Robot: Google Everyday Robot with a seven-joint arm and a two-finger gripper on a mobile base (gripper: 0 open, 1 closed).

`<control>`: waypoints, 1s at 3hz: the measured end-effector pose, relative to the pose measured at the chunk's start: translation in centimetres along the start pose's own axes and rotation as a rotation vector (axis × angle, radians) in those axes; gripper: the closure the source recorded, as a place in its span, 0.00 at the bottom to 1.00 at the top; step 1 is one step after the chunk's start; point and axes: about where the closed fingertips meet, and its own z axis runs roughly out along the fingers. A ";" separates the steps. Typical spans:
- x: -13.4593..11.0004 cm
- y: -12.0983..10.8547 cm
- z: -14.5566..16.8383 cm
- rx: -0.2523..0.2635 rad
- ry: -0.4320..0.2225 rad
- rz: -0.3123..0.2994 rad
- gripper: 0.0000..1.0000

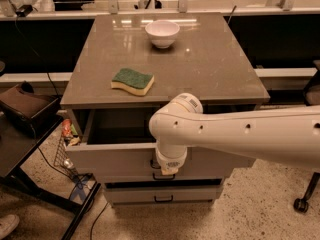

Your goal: Open top drawer

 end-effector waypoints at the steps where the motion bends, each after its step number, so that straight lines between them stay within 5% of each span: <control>1: 0.4 1.0 -0.4 0.013 0.000 0.017 1.00; 3: 1.0 2.2 -0.5 0.030 -0.002 0.037 1.00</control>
Offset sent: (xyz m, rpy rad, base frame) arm -0.3411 -0.2150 0.1586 0.1039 -0.4146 -0.5901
